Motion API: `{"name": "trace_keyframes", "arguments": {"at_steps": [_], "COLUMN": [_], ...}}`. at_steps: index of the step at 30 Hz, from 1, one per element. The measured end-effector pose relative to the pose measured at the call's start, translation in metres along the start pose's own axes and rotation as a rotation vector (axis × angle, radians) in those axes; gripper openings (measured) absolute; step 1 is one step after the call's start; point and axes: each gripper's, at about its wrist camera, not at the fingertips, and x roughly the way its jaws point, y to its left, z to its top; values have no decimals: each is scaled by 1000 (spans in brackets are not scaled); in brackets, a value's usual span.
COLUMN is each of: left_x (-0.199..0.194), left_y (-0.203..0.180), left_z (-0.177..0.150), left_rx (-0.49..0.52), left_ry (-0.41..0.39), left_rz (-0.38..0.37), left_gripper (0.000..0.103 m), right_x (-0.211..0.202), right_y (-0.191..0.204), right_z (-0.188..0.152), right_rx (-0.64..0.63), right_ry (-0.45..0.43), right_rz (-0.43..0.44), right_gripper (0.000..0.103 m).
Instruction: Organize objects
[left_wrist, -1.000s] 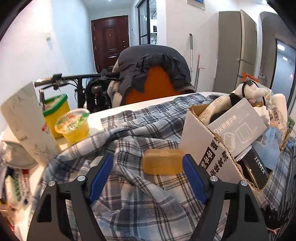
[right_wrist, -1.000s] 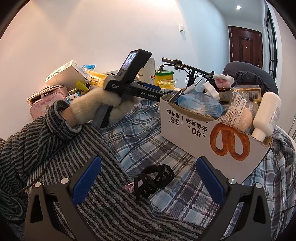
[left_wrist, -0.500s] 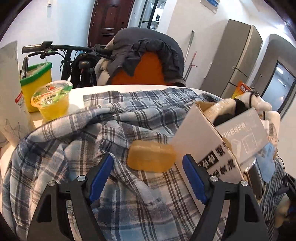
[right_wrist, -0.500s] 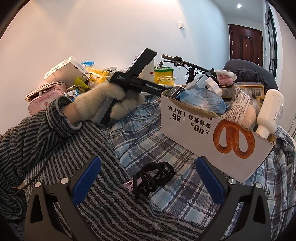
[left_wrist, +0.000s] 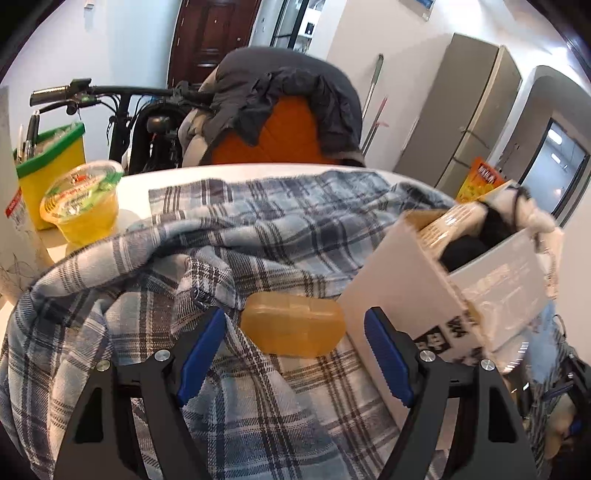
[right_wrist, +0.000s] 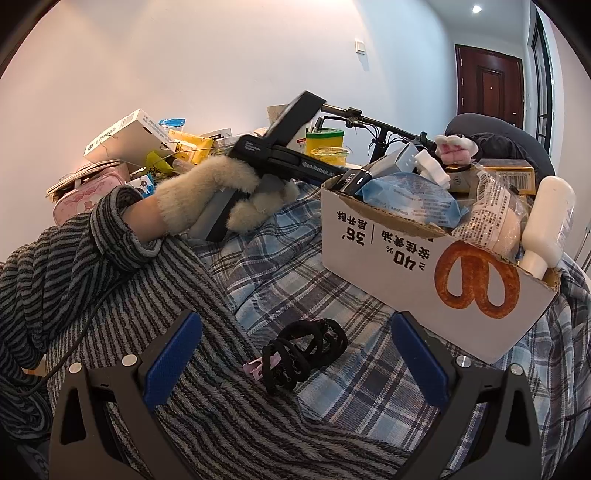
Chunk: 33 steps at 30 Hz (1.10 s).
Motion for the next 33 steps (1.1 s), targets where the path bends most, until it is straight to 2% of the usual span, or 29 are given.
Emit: {"name": "trace_keyframes", "arguments": {"at_steps": [3,5,7,9,12,14,23,27,33], "left_x": [0,-11,-25,-31,-18,-13,-10,7,13], "left_y": [-2,-1,1,0,-8,-2,4,7,6], "left_z": [-1,3,6,8,7,6,3,-2,-4], "left_rx": [17,8,-26,-42,21,-29,-44,-57,-49], "left_ry": [-10,-68,-134,-152,-100,-75,-63,15,19], "left_rz": [13,7,-50,-98,-8,-52,-57,-74,-27], "left_gripper": [80,80,80,80,80,80,80,80,79], "right_x": [0,0,0,0,0,0,0,0,0], "right_y": [1,1,2,2,2,2,2,3,4], "right_z": [0,0,0,0,-1,-1,-1,-1,-1], "right_rx": [1,1,0,0,0,1,-1,-6,-4], "right_ry": [-1,-3,-3,-2,-1,-2,-1,2,2], "right_rz": [-1,-1,-1,-2,-2,-2,-3,-4,-4], "right_gripper": [102,102,102,102,102,102,102,102,102]}}
